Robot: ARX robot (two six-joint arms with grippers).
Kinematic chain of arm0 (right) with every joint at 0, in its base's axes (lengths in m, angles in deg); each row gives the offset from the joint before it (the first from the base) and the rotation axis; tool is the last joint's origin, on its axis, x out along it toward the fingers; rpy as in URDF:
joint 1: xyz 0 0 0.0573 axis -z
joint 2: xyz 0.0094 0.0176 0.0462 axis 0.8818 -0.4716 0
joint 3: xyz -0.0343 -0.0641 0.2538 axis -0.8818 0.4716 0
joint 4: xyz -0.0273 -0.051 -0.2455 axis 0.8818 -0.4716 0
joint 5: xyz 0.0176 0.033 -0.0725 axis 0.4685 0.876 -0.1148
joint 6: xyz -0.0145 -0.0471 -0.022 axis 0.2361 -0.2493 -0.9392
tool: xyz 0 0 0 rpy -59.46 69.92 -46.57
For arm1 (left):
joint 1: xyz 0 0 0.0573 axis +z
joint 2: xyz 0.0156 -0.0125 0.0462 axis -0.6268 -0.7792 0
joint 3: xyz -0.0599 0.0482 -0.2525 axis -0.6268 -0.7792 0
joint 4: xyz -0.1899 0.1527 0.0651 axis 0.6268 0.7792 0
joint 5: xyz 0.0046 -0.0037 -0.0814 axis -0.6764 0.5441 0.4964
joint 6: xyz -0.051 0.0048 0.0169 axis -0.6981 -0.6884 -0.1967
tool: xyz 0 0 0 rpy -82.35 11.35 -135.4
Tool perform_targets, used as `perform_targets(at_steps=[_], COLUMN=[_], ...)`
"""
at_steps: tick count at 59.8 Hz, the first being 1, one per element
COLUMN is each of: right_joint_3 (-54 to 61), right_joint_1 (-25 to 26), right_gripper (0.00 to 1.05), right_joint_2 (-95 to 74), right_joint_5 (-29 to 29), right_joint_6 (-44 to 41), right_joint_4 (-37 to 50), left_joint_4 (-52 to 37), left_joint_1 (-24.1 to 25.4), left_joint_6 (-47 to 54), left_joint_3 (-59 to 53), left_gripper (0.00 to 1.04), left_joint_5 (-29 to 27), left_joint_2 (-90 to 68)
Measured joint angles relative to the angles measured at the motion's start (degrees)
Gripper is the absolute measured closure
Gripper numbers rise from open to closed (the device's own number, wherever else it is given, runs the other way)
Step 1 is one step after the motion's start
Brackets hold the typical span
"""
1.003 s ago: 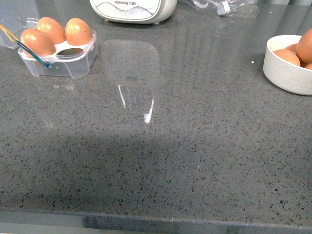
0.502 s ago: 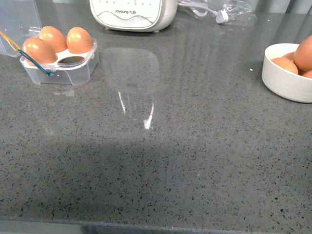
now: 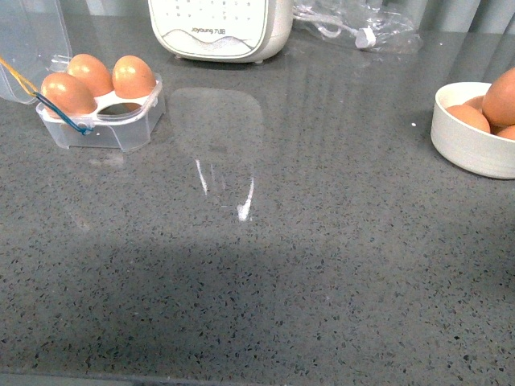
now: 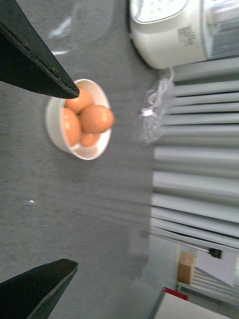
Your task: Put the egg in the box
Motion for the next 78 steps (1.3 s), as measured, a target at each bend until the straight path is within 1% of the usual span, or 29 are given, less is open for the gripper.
perform_targets(at_steps=[4, 9, 15, 22, 27, 33, 38, 44, 51, 78], right_joint_3=[-2.8, -8.3, -15.5, -22.3, -26.3, -29.1, -30.9, -32.3, -32.7, -32.1], right_joint_1=[1.3, 3.2, 5.3, 6.4, 6.4, 5.8, 4.5, 3.4, 2.8, 3.1], right_gripper=[0.07, 0.07, 0.07, 0.07, 0.07, 0.07, 0.07, 0.07, 0.07, 0.07], right_joint_2=[-7.7, -22.0, -36.6, -47.2, -52.9, -57.0, -59.2, -61.0, -62.6, -64.4], right_joint_5=[2.2, 4.3, 7.3, 9.5, 9.4, 10.7, 13.1, 16.2, 18.9, 20.6], right_joint_6=[-0.2, -0.9, -0.3, 1.3, 1.5, 1.8, 1.7, 1.7, 1.7, -0.3], right_joint_4=[6.6, 16.1, 18.6, 15.9, 13.7, 11.0, 7.9, 5.0, 3.6, 1.7], left_joint_4=[0.0, 0.0, 0.0, 0.0, 0.0, 0.0, 0.0, 0.0, 0.0, 0.0], left_joint_1=[0.0, 0.0, 0.0, 0.0, 0.0, 0.0, 0.0, 0.0, 0.0, 0.0], left_joint_6=[0.0, 0.0, 0.0, 0.0, 0.0, 0.0, 0.0, 0.0, 0.0, 0.0], left_joint_3=[0.0, 0.0, 0.0, 0.0, 0.0, 0.0, 0.0, 0.0, 0.0, 0.0], left_gripper=[0.07, 0.07, 0.07, 0.07, 0.07, 0.07, 0.07, 0.07, 0.07, 0.07], left_joint_5=[0.0, 0.0, 0.0, 0.0, 0.0, 0.0, 0.0, 0.0, 0.0, 0.0], left_joint_2=[0.0, 0.0, 0.0, 0.0, 0.0, 0.0, 0.0, 0.0, 0.0, 0.0])
